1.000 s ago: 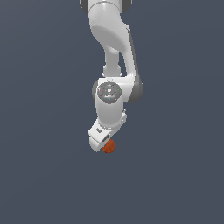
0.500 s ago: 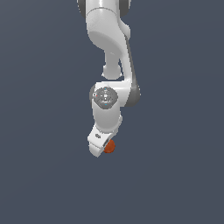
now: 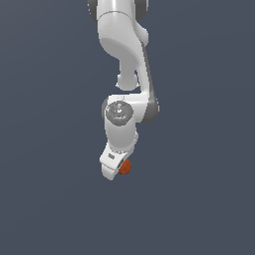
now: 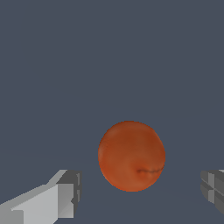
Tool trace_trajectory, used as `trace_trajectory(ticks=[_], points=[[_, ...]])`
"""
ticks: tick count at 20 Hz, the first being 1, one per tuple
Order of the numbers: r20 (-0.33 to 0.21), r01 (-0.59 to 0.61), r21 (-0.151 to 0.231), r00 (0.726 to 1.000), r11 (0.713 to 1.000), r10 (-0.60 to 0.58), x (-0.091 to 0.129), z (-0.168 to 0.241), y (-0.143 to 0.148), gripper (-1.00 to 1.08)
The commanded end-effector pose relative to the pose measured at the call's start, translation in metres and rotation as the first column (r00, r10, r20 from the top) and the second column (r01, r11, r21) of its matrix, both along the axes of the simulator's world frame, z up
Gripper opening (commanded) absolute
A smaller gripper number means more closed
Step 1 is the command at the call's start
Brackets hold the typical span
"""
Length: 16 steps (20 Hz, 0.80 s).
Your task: Pick up the object and move it to a goal position.
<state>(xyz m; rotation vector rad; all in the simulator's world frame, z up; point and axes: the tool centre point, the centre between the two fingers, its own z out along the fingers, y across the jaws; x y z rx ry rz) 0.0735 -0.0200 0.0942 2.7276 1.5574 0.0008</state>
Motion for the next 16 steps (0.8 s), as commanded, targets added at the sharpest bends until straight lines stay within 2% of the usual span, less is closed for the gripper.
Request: trace_trajectory(ticks=[1,8,14,15,16], points=[[-0.001,-0.001,0.000,1.000,1.000,0.001,0.000,-0.007,0.000,1.00],[-0.001,-0.004,0.000,1.000,1.000,0.004,-0.001,-0.042,0.000,1.00],[-0.001,-0.004,0.000,1.000,1.000,0.004,0.000,-0.047,0.000,1.00],[-0.001,-0.004,0.000,1.000,1.000,0.004,0.000,-0.047,0.000,-1.00],[-0.001,-0.004,0.000,1.000,1.000,0.004,0.000,-0.047,0.000,-1.00]])
